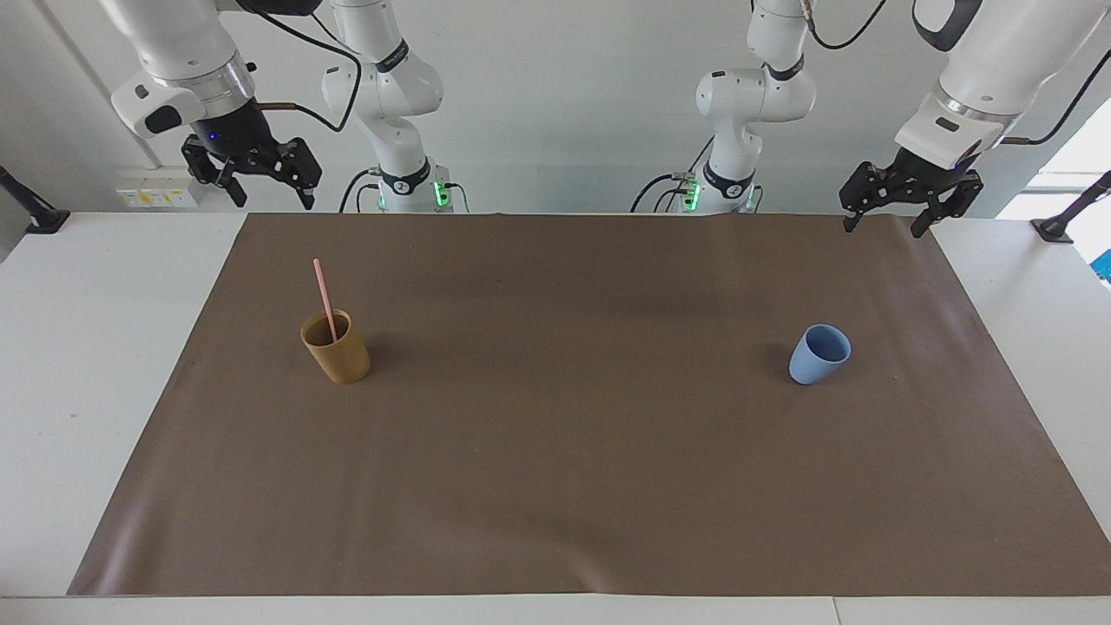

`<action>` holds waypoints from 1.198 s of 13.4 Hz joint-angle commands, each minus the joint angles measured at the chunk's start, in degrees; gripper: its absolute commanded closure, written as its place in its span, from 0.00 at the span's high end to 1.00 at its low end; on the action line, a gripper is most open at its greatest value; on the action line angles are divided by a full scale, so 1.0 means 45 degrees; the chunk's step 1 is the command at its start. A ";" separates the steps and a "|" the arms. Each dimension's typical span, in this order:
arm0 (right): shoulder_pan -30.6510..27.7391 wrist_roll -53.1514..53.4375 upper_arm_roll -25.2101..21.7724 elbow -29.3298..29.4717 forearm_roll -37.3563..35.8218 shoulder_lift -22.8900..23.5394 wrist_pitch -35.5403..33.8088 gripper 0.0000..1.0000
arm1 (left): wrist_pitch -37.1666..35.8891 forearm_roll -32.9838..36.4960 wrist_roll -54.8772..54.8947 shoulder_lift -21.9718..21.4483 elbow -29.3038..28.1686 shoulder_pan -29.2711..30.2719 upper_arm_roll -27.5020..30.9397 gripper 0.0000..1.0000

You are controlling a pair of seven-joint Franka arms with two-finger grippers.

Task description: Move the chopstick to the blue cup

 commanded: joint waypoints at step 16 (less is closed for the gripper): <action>-0.0101 -0.0013 0.0060 -0.0159 0.0187 -0.0193 -0.0063 1.00 | 0.0302 -0.0131 0.0186 -0.0330 -0.0449 0.0001 0.0013 1.00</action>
